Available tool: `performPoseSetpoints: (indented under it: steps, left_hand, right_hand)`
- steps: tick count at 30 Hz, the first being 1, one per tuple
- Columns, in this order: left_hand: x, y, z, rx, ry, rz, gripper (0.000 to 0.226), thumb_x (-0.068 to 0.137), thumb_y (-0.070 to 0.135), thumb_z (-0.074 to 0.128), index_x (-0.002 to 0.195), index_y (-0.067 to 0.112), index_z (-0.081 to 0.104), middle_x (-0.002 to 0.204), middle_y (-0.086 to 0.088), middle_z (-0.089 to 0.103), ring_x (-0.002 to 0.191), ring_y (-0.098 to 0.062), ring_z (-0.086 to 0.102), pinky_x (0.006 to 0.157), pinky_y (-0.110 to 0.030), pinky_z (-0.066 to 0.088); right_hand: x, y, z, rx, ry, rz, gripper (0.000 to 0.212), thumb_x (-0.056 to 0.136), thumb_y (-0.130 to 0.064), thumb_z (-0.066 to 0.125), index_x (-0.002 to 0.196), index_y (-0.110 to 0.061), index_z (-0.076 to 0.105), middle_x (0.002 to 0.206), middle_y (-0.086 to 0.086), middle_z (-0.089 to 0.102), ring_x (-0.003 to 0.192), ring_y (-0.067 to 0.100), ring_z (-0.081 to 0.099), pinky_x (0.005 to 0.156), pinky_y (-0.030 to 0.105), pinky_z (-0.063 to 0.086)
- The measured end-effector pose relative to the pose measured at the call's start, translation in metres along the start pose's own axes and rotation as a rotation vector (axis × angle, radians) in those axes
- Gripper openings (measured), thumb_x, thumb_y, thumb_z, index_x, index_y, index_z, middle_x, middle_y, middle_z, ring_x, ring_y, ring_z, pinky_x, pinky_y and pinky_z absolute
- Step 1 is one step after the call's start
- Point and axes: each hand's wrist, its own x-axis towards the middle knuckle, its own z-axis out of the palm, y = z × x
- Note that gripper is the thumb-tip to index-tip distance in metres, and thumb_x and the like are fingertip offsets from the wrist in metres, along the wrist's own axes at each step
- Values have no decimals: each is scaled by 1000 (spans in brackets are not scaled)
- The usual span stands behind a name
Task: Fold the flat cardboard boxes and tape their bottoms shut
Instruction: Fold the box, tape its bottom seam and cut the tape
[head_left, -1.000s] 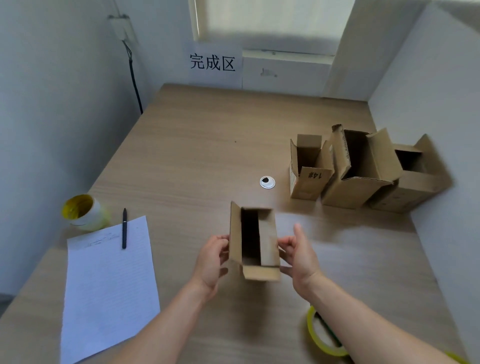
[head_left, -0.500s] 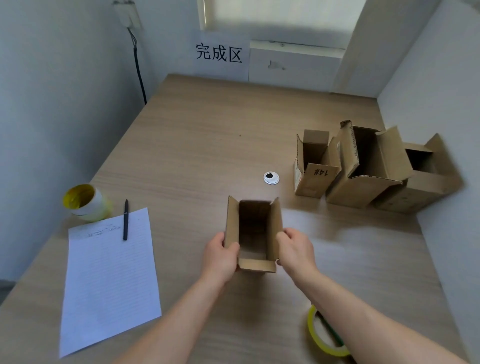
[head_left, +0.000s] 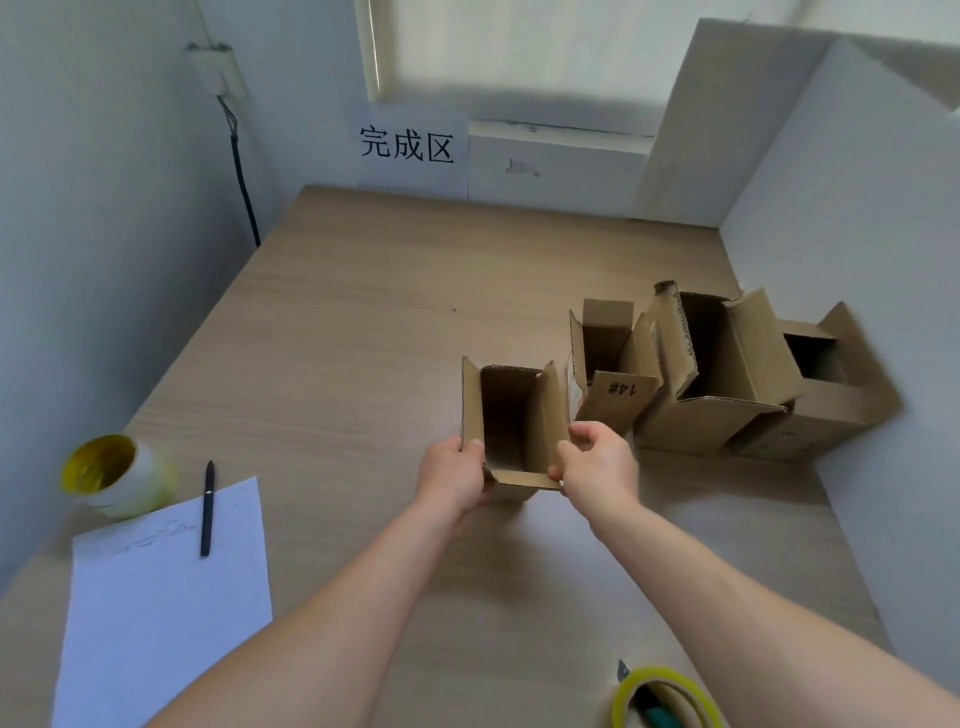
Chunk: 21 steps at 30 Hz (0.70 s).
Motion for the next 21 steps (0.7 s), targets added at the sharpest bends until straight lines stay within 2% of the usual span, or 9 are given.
performPoseSetpoints:
  steps: [3,6,8,10,13,17,21]
  left_hand:
    - [23,20,8,10,5,17,25,103,22,43,81,18,55,103,-20,60,98,-40,67,78,-46,61]
    - [44,34,19,45,13,44,24,102,24,43,81,18,53,100,-18,60,96,-39,67,82,-53,59]
    - [56,41,26,60,13,43,24,102,23,42,80,19,51,99,-17,60,94,-39,68,82,-54,59]
    - [66,46,32,59,2,32,25,102,22,41,81,17,54,95,-17,59,92,-39,69,81,-55,59]
    - [82,51,41,63,-15,24,25,103,24,40,85,16,56,99,-18,62,91,-39,69,80,-55,59]
    - [93,58,53,47,-16,23,22,103,24,40,87,17,52,111,-19,60,97,-37,66,78,-48,61]
    - [96,65,57,59,-80,20,11,103,22,42,105,17,51,114,-14,57,103,-35,65,66,-35,58]
  right_hand:
    - [16,-12,-2,-49,15,-47,29,95,-7,60,118,-24,52,106,2,62,92,18,66,86,39,59]
    - [29,-21,-4,-125,-37,-85,20,96,-10,58,111,-23,58,103,-3,61,103,19,60,91,35,55]
    - [35,-23,-3,-141,-94,-93,26,98,-12,56,121,-21,63,116,0,64,113,20,58,100,37,51]
    - [38,-24,-3,-136,-137,-91,37,99,-13,56,136,-18,58,132,2,60,124,20,54,107,37,45]
    - [44,-22,-4,-121,-176,-99,49,97,-16,59,145,-19,48,144,1,53,134,20,48,110,36,40]
    - [52,-19,-5,-134,-161,-119,55,94,-19,61,147,-24,45,147,0,50,137,19,44,111,38,39]
    - [56,-18,-9,-121,-161,-124,59,93,-19,62,149,-27,43,146,-1,51,134,17,46,106,34,41]
